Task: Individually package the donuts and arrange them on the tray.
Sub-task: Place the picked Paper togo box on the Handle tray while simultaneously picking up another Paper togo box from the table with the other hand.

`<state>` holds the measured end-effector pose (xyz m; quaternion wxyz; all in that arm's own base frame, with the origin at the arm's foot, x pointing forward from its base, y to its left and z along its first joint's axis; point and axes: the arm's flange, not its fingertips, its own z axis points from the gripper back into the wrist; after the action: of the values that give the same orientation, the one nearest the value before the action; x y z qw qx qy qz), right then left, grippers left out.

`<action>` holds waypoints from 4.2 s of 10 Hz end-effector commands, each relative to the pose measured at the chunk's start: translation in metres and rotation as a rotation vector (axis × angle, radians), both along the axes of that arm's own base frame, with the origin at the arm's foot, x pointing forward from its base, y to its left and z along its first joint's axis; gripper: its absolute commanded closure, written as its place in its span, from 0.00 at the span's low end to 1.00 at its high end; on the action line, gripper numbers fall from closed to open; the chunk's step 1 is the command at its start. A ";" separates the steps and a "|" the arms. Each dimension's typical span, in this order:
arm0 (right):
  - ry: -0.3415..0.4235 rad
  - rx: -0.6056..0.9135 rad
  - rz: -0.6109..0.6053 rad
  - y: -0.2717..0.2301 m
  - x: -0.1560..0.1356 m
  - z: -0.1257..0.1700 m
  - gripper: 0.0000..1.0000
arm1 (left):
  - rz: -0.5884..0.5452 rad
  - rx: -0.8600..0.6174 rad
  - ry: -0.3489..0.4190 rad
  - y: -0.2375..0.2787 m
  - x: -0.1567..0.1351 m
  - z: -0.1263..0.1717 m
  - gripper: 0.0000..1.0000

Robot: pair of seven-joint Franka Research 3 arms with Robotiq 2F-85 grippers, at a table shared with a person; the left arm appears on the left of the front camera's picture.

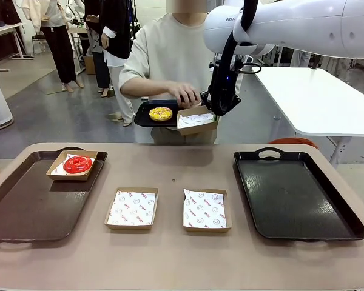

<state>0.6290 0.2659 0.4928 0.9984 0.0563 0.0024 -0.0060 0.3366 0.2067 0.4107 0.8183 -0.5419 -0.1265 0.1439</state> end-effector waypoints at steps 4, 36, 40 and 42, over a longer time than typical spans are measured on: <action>-0.002 0.003 -0.003 -0.002 0.000 0.000 1.00 | 0.001 -0.001 -0.005 0.000 -0.001 0.002 0.00; -0.001 0.008 -0.026 -0.228 -0.061 -0.087 0.98 | -0.289 1.014 0.256 -0.310 0.138 0.035 0.00; 0.065 -0.021 -0.011 -0.218 -0.054 -0.102 0.98 | -0.335 1.128 0.252 -0.361 0.129 -0.009 0.00; 0.050 -0.023 -0.031 -0.221 -0.060 -0.106 0.98 | -0.333 1.144 0.244 -0.379 0.126 -0.025 0.00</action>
<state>0.5692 0.0479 0.3838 0.9983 0.0446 0.0326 -0.0203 0.4627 -0.1659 0.3918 0.9993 -0.0236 0.0123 -0.0278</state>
